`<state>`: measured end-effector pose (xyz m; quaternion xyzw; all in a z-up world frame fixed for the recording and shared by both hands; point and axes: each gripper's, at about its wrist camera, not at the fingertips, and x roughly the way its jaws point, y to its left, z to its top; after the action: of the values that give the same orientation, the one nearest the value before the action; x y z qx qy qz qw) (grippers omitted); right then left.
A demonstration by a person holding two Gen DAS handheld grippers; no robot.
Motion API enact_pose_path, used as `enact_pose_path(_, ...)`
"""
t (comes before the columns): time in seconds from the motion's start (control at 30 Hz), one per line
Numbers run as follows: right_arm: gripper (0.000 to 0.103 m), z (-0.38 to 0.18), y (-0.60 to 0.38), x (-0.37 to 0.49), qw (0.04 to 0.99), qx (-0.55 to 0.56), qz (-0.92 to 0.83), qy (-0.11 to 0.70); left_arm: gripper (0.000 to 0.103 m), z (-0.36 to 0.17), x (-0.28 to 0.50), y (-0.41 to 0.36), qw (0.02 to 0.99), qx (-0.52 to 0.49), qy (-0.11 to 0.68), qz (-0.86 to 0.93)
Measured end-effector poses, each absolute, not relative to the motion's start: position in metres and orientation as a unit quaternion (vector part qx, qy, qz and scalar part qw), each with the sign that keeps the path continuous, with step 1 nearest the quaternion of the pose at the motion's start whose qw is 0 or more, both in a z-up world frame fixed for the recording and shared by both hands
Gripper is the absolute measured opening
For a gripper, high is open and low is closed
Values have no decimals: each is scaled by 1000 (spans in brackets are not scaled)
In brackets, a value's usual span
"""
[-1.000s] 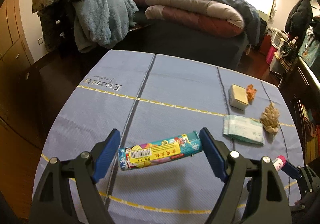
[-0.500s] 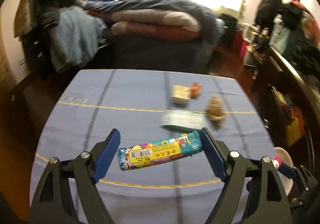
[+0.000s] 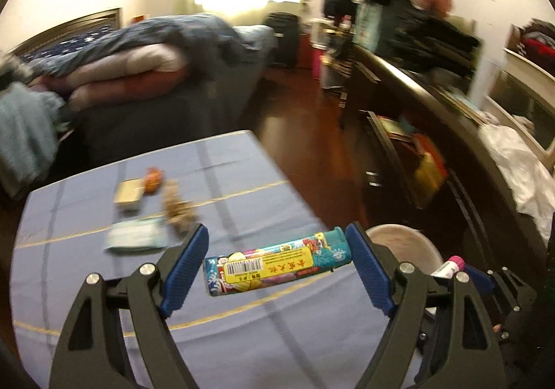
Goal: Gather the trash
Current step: 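Carry candy stick and glue stick over the bin and open both tools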
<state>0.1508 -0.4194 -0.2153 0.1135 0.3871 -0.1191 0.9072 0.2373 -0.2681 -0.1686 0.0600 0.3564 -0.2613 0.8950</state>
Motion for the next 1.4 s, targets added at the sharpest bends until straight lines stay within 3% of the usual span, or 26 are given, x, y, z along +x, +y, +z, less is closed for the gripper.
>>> enact_pose_path(0.33, 86, -246, -487, 128, 882, 141, -201, 401, 82, -200, 229, -385, 845, 99, 384, -358)
enact_pose_path(0.63, 86, -267, -510, 127, 869, 146, -229, 414, 83, -223, 229, -440, 812, 115, 407, -401)
enact_pose_path(0.87, 88, -267, -513, 127, 870, 144, -231, 411, 94, -224, 232, -447, 813, 109, 405, -404)
enact_pose_path(1.4, 90, -241, -467, 144, 890, 129, -180, 399, 98, -201, 256, -368, 870, 98, 377, -302)
